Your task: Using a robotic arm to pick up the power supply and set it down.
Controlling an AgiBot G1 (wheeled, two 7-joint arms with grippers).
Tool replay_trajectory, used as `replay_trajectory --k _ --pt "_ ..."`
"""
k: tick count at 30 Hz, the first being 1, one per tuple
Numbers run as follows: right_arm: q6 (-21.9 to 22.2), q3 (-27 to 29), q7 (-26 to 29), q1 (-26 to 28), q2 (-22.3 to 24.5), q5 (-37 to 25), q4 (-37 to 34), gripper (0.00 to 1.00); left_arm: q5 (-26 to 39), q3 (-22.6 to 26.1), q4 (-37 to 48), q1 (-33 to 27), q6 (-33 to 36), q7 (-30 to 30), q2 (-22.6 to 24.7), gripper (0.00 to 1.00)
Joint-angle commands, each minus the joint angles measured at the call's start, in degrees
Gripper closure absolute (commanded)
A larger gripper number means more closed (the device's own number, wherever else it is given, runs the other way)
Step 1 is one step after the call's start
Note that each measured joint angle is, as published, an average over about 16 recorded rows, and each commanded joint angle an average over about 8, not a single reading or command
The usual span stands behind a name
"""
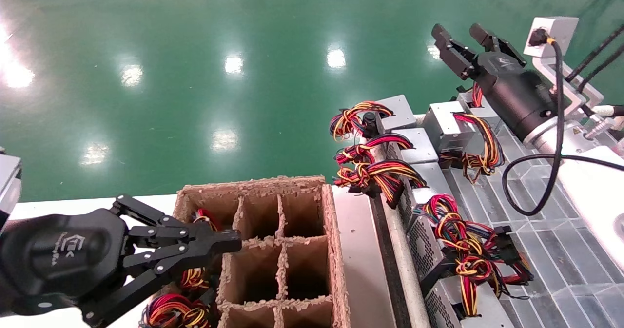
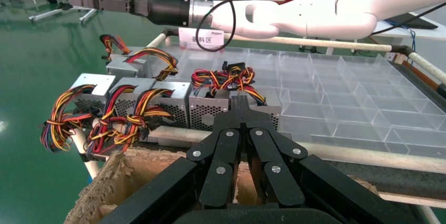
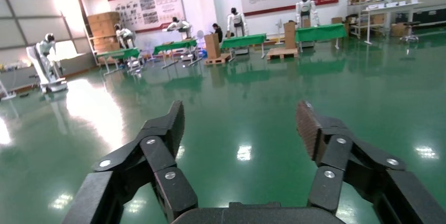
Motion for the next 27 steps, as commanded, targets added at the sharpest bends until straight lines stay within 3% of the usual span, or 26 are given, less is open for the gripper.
replay_trajectory --k 1,7,15,27 --pt "-0.12 -0.85 0.69 0.72 0.19 -0.59 0.23 0.00 0.00 0.00 0.00 0.00 0.00 0.00 0.00 1.00" --pt "-3.17 -3.41 1.78 2.24 0.53 -3.45 1.71 0.00 0.00 0.00 0.00 0.01 -0.01 0.00 0.00 0.98" --pt "-9.68 -1.75 6.44 0.78 3.13 -6.78 5.70 0.00 0.00 0.00 0.02 0.01 -0.01 0.01 0.00 0.00" --pt "-19.71 1.54 14.32 -1.92 7.48 -12.22 12.00 0.00 -0.01 0.00 0.02 0.01 -0.01 0.01 0.00 0.00"
